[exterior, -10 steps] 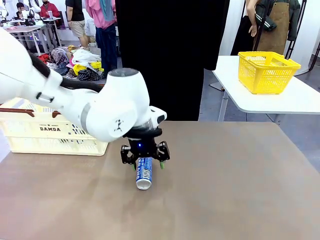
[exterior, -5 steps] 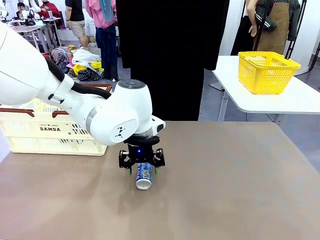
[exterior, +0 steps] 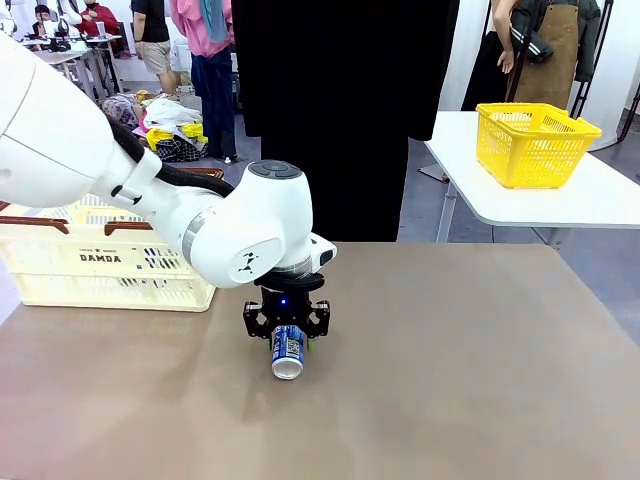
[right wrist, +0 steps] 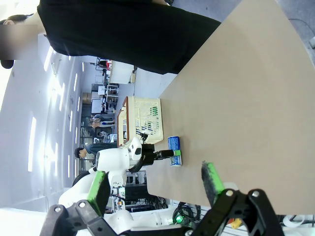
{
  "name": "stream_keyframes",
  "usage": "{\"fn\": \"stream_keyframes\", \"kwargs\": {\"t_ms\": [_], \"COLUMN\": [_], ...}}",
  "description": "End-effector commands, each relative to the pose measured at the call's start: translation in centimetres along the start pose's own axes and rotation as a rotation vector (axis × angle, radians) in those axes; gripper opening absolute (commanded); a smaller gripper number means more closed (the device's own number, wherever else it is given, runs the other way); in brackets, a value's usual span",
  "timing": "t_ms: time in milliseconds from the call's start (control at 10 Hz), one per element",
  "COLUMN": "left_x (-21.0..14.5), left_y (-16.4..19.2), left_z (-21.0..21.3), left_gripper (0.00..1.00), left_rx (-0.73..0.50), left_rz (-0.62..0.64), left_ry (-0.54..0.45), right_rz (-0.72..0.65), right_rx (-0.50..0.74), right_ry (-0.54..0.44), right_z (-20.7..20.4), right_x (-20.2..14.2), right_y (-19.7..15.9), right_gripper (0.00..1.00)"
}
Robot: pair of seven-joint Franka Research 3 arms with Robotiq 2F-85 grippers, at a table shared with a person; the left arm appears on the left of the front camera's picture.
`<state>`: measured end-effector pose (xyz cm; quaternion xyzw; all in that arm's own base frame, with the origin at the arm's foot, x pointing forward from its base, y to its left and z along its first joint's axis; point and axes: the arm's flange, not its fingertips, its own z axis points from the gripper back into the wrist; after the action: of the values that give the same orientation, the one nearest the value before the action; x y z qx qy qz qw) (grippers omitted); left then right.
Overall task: Place the drinks into the Shopping basket.
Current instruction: Pick up one drink and place it into the Shopping basket.
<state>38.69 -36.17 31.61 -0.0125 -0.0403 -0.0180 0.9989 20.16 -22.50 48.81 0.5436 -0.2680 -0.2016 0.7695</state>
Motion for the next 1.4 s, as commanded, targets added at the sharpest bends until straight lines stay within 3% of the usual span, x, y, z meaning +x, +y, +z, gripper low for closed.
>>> {"fn": "stream_keyframes", "kwargs": {"t_ms": [0,500,600,900,1300], "left_x": [0.4,1.1,1.0,0.4,1.8], "left_y": [-0.7,-0.5,0.1,1.2,1.8], "left_z": [0.0,0.4,2.7,14.7,18.4], "left_gripper": [0.0,0.0,0.0,0.0,0.0], "left_rx": [0.048,0.059,0.052,0.022,-0.006], "left_rz": [0.025,0.059,0.083,-0.008,-0.078], "left_ry": [-0.022,-0.029,-0.061,-0.074,0.048], "right_rz": [0.026,0.026,0.026,0.026,0.026], "right_rx": [0.033,0.033,0.033,0.033,0.033], "right_ry": [-0.011,-0.011,-0.011,-0.011,-0.011], "right_z": [0.0,0.0,0.0,0.0,0.0], "right_x": [0.3,0.3,0.3,0.3,0.3], "right_y": [0.2,0.2,0.2,0.2,0.2], "right_gripper": [1.0,1.0,1.0,1.0,1.0]}}
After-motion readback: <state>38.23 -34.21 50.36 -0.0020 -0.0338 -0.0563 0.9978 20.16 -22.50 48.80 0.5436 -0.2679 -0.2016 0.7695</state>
